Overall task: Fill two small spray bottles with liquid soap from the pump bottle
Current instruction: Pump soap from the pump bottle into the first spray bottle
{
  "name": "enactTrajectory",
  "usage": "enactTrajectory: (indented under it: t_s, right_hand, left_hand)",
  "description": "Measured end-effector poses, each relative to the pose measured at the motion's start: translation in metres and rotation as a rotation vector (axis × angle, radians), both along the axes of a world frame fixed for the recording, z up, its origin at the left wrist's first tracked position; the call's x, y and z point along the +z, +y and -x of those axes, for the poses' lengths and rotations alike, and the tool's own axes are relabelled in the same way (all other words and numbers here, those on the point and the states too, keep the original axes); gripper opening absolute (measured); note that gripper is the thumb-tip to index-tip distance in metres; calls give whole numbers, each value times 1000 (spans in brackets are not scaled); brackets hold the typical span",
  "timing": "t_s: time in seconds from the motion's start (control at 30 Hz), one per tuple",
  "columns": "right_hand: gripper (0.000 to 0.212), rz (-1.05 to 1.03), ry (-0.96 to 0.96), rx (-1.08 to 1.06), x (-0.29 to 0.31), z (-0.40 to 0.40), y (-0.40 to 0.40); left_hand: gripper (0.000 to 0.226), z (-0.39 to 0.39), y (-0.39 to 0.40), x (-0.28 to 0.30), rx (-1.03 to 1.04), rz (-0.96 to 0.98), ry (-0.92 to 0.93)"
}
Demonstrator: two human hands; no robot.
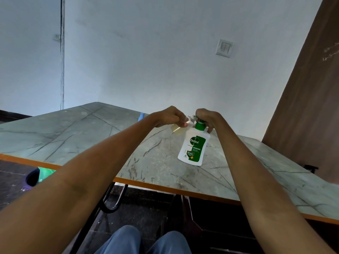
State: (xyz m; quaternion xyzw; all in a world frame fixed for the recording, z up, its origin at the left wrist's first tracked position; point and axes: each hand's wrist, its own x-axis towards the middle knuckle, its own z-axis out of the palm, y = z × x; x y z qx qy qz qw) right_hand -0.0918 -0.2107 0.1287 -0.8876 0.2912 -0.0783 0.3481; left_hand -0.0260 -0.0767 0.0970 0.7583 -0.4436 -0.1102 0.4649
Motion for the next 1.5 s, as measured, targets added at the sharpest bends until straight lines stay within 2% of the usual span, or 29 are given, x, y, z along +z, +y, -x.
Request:
enactTrajectory:
  t_s: [0.33, 0.53, 1.0, 1.3, 1.5]
  right_hand:
    - [21, -21, -19, 7, 0, 1, 0]
    - [23, -21, 36, 15, 3, 2, 0]
    - [22, -15, 78, 17, 2, 2, -1]
    - [19, -9, 92, 41, 8, 1, 0]
    - [26, 22, 102, 16, 2, 1, 0]
  left_hand:
    - [32, 0, -5, 12, -6, -68, -63]
    - [22, 0, -5, 14, -20, -84, -33]
    - [36, -2, -5, 12, -13, -102, -78]
    - [36, -2, -4, 15, -7, -81, -95]
    - [34, -3, -4, 15, -5, -122, -106]
